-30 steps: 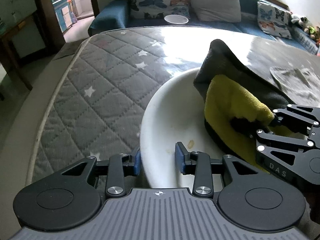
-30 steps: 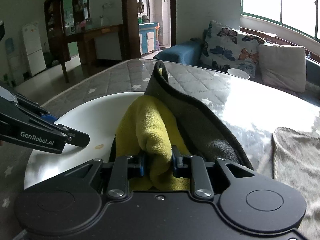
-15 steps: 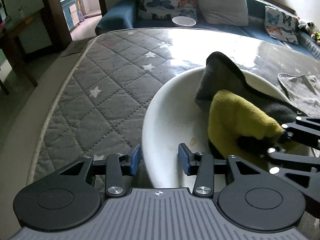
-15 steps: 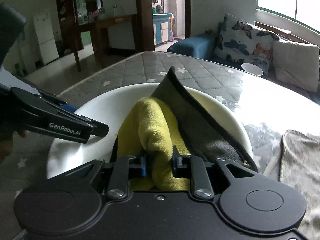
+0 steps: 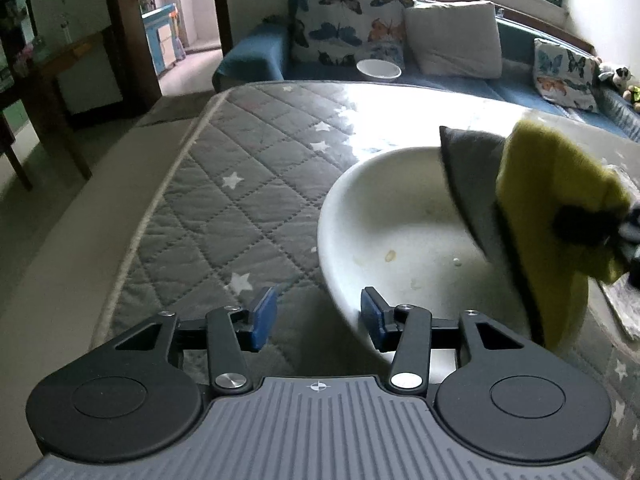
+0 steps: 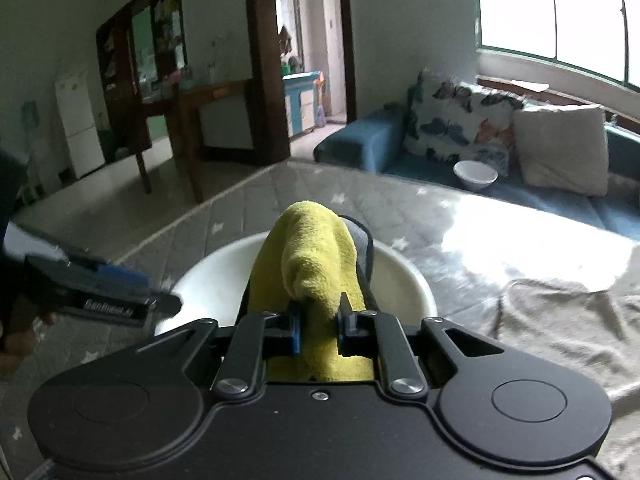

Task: Clean bowl
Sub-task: 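Lift the cloth out of the bowl with the right tool while the left tool releases the rim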

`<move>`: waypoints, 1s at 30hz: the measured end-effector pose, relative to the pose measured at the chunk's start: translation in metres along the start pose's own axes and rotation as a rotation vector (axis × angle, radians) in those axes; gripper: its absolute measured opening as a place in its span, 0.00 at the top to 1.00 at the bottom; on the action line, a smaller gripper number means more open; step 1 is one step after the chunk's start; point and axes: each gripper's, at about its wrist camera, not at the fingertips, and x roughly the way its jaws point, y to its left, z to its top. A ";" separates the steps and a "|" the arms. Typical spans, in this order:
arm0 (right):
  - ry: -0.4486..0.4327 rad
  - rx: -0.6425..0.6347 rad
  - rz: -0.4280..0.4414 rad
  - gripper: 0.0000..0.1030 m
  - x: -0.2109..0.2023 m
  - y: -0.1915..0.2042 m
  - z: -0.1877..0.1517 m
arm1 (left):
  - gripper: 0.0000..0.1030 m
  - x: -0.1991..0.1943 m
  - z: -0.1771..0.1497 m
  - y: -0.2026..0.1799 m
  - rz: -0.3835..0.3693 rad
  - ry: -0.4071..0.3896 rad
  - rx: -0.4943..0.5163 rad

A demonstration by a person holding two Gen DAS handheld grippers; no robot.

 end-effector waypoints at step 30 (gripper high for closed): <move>0.087 -0.015 -0.349 0.84 -0.101 0.056 -0.125 | 0.45 -0.029 -0.046 0.009 0.022 0.027 -0.036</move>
